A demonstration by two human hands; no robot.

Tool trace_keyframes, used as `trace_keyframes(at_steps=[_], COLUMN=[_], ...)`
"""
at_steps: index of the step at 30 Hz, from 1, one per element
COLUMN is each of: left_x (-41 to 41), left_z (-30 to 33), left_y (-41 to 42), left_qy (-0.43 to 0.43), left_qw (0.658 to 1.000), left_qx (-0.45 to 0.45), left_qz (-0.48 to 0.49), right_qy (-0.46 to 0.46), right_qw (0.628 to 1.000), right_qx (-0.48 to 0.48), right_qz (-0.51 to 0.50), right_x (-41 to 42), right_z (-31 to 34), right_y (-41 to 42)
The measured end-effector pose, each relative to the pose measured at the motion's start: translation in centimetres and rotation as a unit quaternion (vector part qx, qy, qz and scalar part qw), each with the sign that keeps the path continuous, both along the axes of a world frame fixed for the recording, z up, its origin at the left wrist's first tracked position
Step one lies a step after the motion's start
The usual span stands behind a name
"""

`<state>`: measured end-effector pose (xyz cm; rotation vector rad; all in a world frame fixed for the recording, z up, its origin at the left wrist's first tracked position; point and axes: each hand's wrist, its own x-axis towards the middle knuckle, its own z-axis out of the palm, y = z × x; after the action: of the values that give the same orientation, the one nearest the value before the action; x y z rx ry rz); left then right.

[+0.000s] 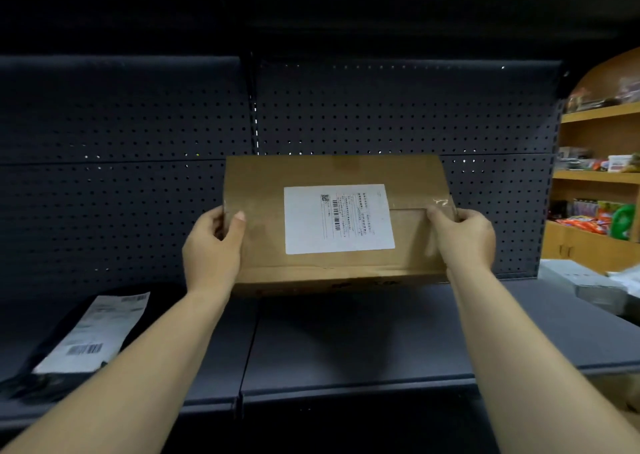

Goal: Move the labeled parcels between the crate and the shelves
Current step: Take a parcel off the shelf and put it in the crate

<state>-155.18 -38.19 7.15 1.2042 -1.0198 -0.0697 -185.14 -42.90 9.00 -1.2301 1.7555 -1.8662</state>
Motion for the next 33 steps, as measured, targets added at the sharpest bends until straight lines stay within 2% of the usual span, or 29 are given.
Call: trace_keyframes(at_steps=[5, 14, 28, 33], left_x=[0.0, 0.3, 0.5, 0.4], left_z=[-0.8, -2.2, -3.6, -2.8], left_y=[0.7, 1.5, 1.3, 1.3], left_qy=[0.026, 0.038, 0.048, 0.054], left_qw=[0.998, 0.995, 0.996, 0.996], left_qx=[-0.054, -0.088, -0.073, -0.063], left_qz=[-0.002, -0.018, -0.034, -0.043], right_qy=[-0.027, -0.065, -0.058, -0.016], right_qw=[0.997, 0.989, 0.987, 0.992], right_qx=[-0.07, -0.135, -0.141, -0.119], right_qz=[-0.008, -0.013, -0.041, -0.046], right_x=[1.0, 1.7, 1.7, 1.2], right_z=[-1.4, -3.6, -5.0, -3.5], right_y=[0.6, 1.5, 2.1, 2.2])
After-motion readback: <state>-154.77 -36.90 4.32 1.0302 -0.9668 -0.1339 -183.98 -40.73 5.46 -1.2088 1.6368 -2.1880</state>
